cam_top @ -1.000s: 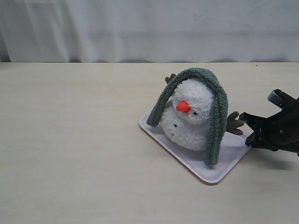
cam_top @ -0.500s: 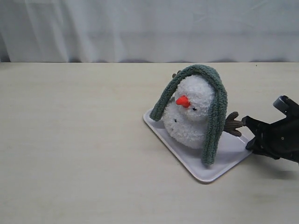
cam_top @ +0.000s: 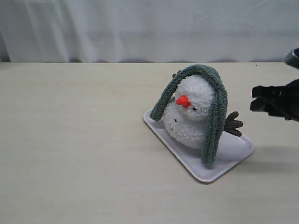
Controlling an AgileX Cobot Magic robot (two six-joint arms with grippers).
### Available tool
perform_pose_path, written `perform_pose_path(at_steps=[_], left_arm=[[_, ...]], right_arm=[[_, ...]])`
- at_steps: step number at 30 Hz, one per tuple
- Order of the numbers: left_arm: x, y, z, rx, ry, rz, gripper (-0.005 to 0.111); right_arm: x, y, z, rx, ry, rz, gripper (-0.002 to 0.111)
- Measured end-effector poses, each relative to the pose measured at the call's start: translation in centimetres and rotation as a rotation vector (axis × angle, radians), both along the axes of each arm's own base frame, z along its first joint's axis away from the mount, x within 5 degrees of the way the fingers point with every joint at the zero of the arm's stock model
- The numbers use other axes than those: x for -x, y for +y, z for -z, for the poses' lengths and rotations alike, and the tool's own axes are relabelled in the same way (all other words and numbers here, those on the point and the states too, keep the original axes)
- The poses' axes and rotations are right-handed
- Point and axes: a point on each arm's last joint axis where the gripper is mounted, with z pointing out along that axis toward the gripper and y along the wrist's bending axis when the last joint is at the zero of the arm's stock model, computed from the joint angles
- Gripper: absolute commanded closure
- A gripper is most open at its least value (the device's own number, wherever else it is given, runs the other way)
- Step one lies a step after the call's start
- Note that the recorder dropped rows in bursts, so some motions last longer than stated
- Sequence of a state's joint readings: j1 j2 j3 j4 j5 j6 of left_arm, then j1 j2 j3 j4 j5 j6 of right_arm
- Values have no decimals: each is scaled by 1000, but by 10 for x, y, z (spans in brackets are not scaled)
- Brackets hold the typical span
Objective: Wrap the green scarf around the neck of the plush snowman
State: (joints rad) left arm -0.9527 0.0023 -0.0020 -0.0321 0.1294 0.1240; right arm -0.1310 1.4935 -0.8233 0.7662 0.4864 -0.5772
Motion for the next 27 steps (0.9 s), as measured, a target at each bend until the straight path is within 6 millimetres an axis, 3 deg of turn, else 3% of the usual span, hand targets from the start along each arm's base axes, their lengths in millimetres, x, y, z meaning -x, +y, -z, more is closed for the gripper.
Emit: perform_pose_path(at_steps=[4, 9, 13, 16, 21, 27], left_arm=[[0, 0, 0, 0, 0, 0, 107], [0, 0, 0, 0, 0, 0, 107], [0, 0, 0, 0, 0, 0, 107], [0, 0, 0, 0, 0, 0, 107], [0, 0, 0, 0, 0, 0, 107], [0, 0, 0, 0, 0, 0, 107]], right_arm=[[10, 8, -51, -4, -83, -102, 60], [33, 29, -94, 20, -169, -235, 60], [46, 51, -100, 78, -156, -324, 60], [46, 63, -96, 150, -138, -338, 60], [23, 85, -99, 215, -140, -362, 60], [-38, 107, -93, 255, -126, -398, 59]])
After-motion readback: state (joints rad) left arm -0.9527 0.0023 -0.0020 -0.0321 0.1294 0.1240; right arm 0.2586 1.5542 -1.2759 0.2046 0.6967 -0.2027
